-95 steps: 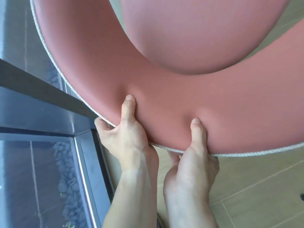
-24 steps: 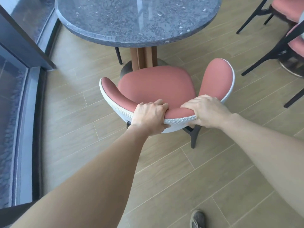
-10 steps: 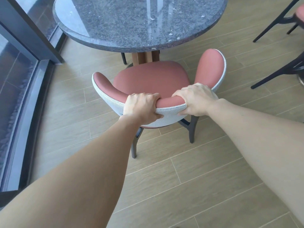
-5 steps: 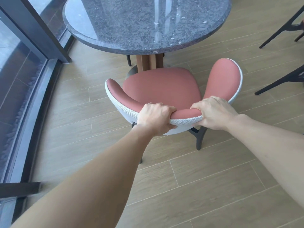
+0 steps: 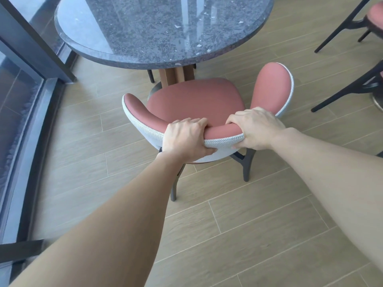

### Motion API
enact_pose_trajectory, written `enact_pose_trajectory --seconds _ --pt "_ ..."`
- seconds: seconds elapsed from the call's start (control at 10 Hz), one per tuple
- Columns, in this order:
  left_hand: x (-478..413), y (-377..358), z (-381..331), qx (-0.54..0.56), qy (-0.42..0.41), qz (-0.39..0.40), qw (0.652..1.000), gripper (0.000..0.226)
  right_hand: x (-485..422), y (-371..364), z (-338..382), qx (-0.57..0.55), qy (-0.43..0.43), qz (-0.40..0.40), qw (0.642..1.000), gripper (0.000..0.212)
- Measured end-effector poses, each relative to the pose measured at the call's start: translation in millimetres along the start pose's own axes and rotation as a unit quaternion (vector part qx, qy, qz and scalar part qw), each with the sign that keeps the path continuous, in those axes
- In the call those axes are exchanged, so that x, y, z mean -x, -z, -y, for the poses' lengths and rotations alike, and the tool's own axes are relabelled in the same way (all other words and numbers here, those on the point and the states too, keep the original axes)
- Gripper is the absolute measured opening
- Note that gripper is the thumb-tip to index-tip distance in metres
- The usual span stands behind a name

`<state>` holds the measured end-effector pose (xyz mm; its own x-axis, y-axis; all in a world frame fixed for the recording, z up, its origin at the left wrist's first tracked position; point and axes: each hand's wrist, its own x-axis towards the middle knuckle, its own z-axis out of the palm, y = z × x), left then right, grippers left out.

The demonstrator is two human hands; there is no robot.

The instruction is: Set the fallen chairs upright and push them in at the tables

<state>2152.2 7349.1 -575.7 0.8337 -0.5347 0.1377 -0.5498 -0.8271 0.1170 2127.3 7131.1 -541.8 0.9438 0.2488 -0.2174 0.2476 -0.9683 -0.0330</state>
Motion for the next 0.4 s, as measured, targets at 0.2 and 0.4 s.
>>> enact_pose_trajectory --seconds 0.2,0.4 --pt "19.6 0.5 5.4 0.012 0.001 -0.066 0.998 0.069 1.3 -13.8 34.8 -0.014 0.012 -0.075 0.997 0.068" --pt "46.5 34.8 11.7 0.363 0.089 -0.089 0.923 0.054 22.7 5.9 71.2 -0.341 -0.024 -0.144 0.929 0.060"
